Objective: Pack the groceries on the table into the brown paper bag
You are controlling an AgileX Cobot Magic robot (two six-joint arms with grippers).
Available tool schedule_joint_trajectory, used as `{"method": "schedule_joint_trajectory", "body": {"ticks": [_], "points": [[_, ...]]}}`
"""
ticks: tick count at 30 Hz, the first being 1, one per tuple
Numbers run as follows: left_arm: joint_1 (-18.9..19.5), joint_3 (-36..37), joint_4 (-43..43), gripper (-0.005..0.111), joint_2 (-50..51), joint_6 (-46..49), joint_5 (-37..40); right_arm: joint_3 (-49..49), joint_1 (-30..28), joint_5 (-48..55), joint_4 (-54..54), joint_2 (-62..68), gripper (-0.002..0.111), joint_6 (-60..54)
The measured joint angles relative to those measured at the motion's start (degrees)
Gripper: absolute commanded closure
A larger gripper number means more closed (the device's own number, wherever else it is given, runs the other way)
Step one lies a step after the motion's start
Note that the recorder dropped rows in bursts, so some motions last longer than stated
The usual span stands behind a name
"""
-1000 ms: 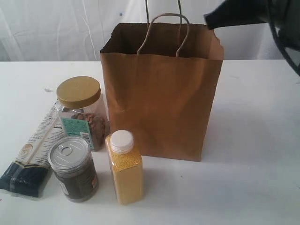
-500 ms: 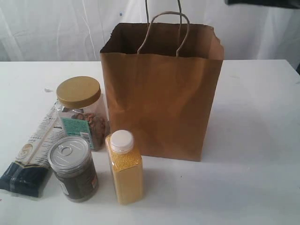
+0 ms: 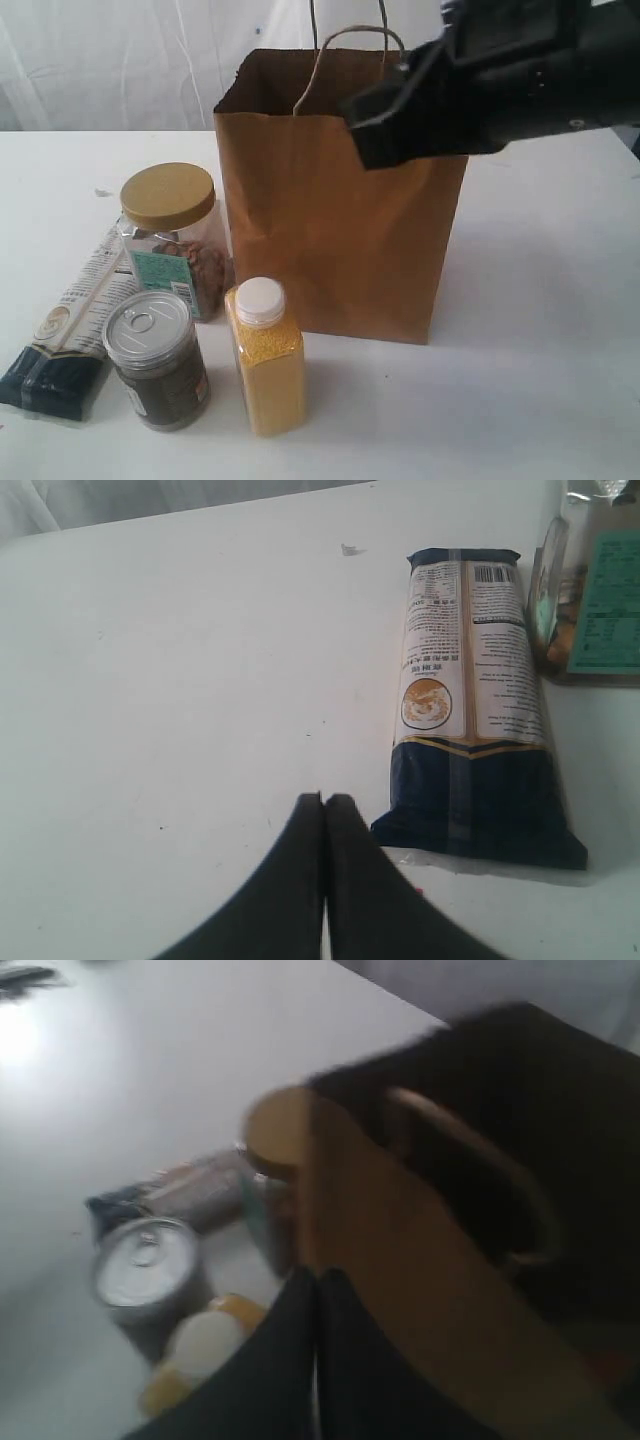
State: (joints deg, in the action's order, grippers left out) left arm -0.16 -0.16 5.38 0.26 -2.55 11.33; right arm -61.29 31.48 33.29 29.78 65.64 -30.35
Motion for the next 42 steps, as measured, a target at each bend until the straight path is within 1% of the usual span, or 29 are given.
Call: {"method": "schedule_joint_trajectory", "body": {"ticks": [3,5,8,10,13,16,18,20,23,25,28,29,32,35,39,42], "points": [[0.0,0.0,0.0,0.107,0.0,0.0,0.0,-0.1,-4.5,-4.4,-11.6,-3.5,0.108,14.0],[0.0,0.0,0.0,0.107,0.0,0.0,0.0,-0.7,-8.2,-5.8,-17.1,-5.8,0.108,18.5],[0.0,0.0,0.0,0.107,0.0,0.0,0.0,-1.5,-16.5,-2.7,-28.1,-6.3,0.108,23.6],[0.0,0.0,0.0,0.107,0.0,0.0,0.0,-1.6,-23.4,0.7,-36.5,-3.2,0.108,29.5],[0.0,0.0,0.0,0.107,0.0,0.0,0.0,-1.5,-33.0,3.9,-41.6,4.3,0.108,40.0],[0.0,0.0,0.0,0.107,0.0,0.0,0.0,-0.8,-38.2,8.2,-42.1,10.7,0.108,43.2],[0.0,0.0,0.0,0.107,0.0,0.0,0.0,1.3,-39.3,8.6,-42.5,12.1,0.108,43.3],[0.0,0.0,0.0,0.107,0.0,0.0,0.0,5.0,-39.5,6.0,-42.7,11.0,0.108,43.9],[0.0,0.0,0.0,0.107,0.0,0.0,0.0,13.3,-39.8,-5.0,-42.7,3.9,0.108,45.1],[0.0,0.0,0.0,0.107,0.0,0.0,0.0,20.6,-39.8,-14.7,-42.7,-3.8,0.108,45.3],[0.0,0.0,0.0,0.107,0.0,0.0,0.0,28.7,-39.8,-25.0,-42.7,-15.0,0.108,44.3],[0.0,0.0,0.0,0.107,0.0,0.0,0.0,30.7,-39.8,-26.7,-42.8,-18.3,0.108,44.0],[0.0,0.0,0.0,0.107,0.0,0.0,0.0,36.9,-39.0,-29.9,-42.9,-25.6,0.108,43.7],[0.0,0.0,0.0,0.107,0.0,0.0,0.0,40.8,-38.3,-32.2,-43.0,-30.0,0.108,44.1],[0.0,0.0,0.0,0.107,0.0,0.0,0.0,41.6,-36.7,-33.3,-43.0,-35.0,0.108,44.4],[0.0,0.0,0.0,0.107,0.0,0.0,0.0,41.6,-33.4,-33.0,-43.0,-37.1,0.108,44.5]]}}
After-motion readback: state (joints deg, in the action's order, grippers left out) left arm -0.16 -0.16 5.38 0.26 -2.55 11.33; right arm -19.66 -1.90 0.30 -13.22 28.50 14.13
